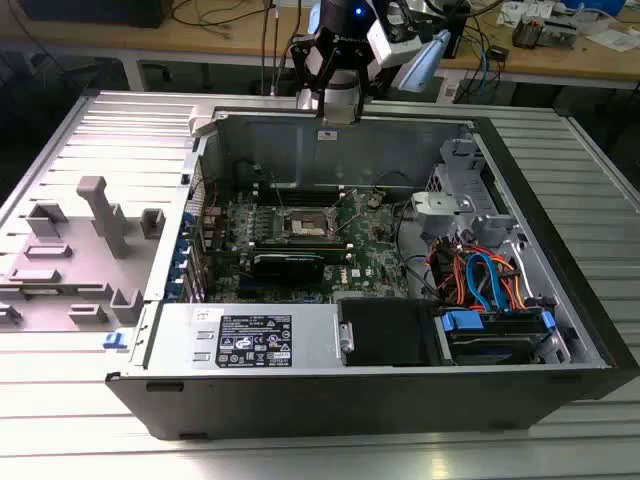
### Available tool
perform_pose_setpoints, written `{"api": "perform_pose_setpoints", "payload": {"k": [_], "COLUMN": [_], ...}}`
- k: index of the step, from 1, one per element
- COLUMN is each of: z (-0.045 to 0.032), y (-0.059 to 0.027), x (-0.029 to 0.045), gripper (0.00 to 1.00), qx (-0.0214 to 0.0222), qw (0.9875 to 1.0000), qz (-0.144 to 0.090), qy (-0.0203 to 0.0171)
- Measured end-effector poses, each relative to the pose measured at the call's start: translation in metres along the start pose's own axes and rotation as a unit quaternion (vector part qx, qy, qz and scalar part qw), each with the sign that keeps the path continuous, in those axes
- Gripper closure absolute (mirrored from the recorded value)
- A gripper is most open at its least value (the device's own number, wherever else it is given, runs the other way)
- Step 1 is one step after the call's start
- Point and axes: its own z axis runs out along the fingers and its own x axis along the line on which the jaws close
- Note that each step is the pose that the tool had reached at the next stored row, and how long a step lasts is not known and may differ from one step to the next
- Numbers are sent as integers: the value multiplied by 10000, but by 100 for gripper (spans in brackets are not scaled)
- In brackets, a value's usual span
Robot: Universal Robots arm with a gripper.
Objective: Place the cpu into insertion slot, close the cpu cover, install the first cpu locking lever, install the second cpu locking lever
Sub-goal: 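Place the cpu into insertion slot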
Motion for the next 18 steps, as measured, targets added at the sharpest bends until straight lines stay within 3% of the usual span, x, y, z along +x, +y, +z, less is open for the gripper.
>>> {"api": "perform_pose_setpoints", "payload": {"k": [10, 18], "z": [-1, -6], "y": [-11, -146], "x": [-2, -5], "gripper": [45, 45], "qx": [0, 0], "qw": [10000, 10000], "qz": [-1, 1], "qy": [0, 12]}}
